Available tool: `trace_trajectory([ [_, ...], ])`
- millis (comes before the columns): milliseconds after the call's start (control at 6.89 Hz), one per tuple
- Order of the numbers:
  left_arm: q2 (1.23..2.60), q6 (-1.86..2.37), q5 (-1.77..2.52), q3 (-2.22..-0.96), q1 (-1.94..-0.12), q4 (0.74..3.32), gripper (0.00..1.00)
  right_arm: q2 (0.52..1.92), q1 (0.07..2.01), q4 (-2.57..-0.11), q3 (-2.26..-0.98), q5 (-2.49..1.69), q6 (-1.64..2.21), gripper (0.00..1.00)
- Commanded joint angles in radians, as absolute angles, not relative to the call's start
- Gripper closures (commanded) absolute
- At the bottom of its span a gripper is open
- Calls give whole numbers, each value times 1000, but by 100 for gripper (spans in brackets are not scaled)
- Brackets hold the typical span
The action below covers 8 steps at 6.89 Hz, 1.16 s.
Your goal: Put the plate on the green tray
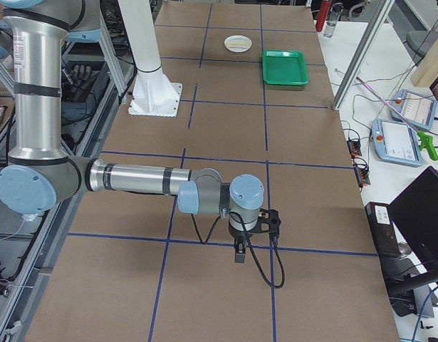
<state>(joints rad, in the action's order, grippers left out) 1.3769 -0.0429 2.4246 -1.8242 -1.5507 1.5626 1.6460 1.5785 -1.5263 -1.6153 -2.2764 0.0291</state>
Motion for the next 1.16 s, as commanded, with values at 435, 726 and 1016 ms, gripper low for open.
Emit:
trace_trajectory([
  [435, 1379, 473, 2413, -1723, -1412, 1914, 0, 1646, 1578, -1526, -1615, -2276, 29, 0],
  [726, 1381, 750, 2333, -1648, -1280, 2119, 0, 1646, 1578, -1526, -1615, -2278, 29, 0],
  [1016, 1405, 871, 2298, -1570, -1188, 2279, 0, 1646, 1578, -1526, -1615, -2276, 29, 0],
])
